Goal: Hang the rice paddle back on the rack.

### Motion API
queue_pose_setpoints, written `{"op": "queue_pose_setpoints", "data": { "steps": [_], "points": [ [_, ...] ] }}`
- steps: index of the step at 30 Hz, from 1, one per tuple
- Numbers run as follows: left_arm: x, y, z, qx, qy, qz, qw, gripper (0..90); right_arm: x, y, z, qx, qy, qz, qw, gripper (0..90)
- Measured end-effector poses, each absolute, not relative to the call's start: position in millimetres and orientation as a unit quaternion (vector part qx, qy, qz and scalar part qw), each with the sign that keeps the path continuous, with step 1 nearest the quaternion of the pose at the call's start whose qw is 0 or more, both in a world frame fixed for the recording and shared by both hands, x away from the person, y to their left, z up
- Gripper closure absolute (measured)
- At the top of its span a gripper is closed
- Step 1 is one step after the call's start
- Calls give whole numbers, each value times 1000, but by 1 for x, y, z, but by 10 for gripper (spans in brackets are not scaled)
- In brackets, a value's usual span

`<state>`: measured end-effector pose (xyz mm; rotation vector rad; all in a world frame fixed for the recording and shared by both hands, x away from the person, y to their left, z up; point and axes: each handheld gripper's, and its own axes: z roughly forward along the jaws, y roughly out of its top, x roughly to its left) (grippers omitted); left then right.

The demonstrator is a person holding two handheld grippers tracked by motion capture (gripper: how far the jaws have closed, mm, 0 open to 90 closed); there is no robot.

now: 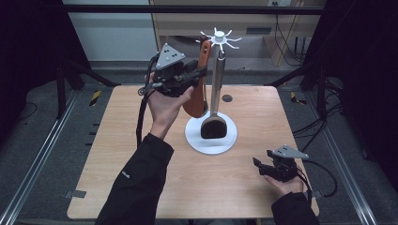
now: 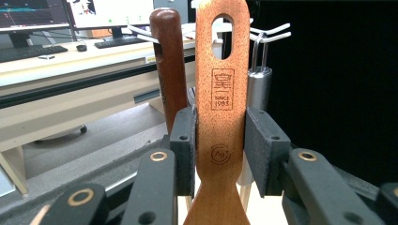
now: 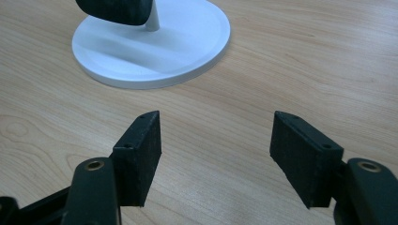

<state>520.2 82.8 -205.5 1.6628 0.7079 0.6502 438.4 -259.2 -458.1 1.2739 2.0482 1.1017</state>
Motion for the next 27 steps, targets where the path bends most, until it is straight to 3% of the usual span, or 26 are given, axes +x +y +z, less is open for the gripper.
{"op": "queue_pose_setpoints", "data": {
  "steps": [27],
  "points": [
    [530, 70, -220, 704, 314, 289, 568, 654, 438, -258, -458, 465, 750, 403, 240, 342]
  ]
}}
